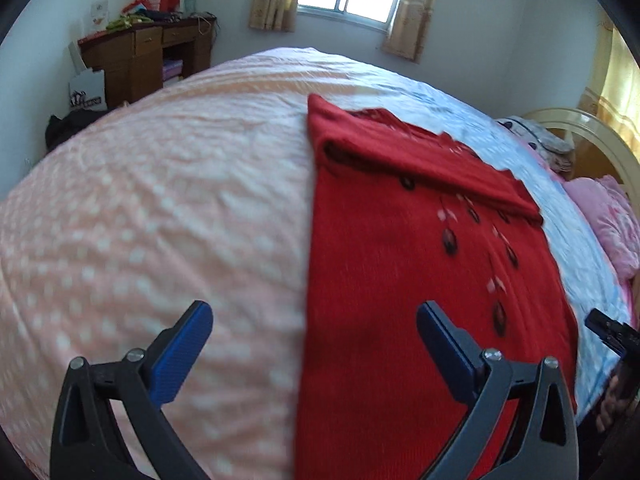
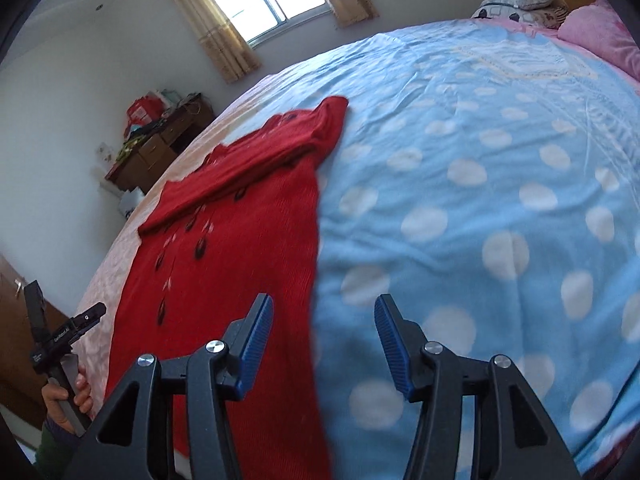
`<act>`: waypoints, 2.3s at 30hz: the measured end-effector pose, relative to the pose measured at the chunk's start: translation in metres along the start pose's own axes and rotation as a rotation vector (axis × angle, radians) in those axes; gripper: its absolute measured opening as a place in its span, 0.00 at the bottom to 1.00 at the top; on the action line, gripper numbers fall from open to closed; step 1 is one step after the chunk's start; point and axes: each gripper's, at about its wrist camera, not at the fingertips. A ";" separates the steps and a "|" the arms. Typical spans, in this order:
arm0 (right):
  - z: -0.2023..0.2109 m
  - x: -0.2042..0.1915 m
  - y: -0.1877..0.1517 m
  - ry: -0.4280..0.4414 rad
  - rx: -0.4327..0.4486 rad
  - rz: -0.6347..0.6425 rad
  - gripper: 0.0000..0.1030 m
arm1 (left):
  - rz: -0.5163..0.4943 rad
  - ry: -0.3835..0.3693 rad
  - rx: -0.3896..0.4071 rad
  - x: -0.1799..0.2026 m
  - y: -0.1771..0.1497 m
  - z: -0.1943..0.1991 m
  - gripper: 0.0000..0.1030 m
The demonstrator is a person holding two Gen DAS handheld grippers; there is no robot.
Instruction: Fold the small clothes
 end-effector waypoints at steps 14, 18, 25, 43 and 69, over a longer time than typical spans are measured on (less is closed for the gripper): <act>0.008 -0.019 -0.070 0.026 -0.161 0.031 0.53 | -0.036 -0.047 -0.074 0.019 -0.067 0.016 0.99; 0.006 -0.022 -0.083 0.020 -0.190 0.040 0.53 | -0.105 0.002 -0.068 0.026 -0.085 0.023 0.92; -0.003 -0.032 -0.094 0.024 -0.245 0.057 0.49 | -0.097 -0.061 -0.115 0.030 -0.096 0.021 0.70; 0.023 -0.025 -0.043 0.272 -0.170 -0.112 0.08 | -0.010 -0.260 -0.101 0.023 -0.058 0.036 0.13; -0.085 -0.008 0.083 0.182 -0.108 -0.221 0.09 | 0.026 -0.085 -0.083 -0.018 0.066 -0.031 0.81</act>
Point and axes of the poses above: each gripper's, at about its wrist camera, not at the fingertips, and z roughly against the way its jaws point, x to its right, y to its top, and after that the axes turned 2 degrees about -z, right-handed
